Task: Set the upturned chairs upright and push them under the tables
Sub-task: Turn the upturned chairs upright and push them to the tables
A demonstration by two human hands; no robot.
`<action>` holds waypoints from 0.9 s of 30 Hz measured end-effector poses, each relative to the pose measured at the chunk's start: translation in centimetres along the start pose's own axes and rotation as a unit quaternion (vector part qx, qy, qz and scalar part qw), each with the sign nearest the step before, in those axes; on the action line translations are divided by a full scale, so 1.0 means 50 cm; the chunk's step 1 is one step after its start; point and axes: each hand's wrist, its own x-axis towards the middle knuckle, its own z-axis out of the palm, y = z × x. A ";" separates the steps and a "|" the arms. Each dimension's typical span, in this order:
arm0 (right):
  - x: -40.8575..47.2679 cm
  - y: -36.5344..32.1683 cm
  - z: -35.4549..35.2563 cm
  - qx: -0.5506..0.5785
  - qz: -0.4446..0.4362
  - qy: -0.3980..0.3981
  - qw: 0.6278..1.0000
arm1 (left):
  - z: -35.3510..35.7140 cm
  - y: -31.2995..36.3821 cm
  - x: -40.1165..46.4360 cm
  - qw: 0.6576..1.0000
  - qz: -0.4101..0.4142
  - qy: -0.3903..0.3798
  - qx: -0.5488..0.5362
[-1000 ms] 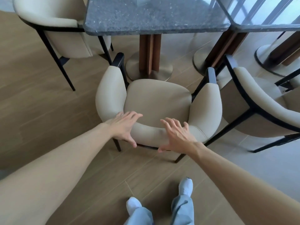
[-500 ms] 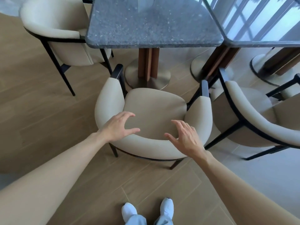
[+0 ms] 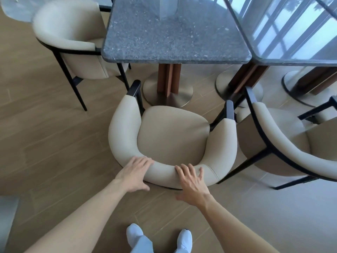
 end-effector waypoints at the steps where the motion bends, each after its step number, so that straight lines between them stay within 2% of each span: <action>1: 0.009 -0.004 0.002 -0.009 0.009 -0.018 1.000 | -0.002 -0.005 0.010 0.999 0.008 -0.030 0.034; 6: 0.050 -0.014 0.017 -0.002 0.037 -0.033 0.999 | -0.014 -0.033 0.063 0.986 0.035 -0.085 0.141; 9: 0.061 -0.011 0.024 0.013 0.031 -0.017 0.999 | -0.003 -0.052 0.074 0.983 0.046 -0.070 0.164; 15: 0.067 0.011 0.025 0.037 -0.004 -0.018 0.999 | 0.008 -0.050 0.081 0.987 0.024 -0.037 0.152; 27: 0.096 0.095 0.013 0.005 -0.078 -0.022 0.997 | -0.005 0.001 0.101 0.985 -0.020 -0.051 0.165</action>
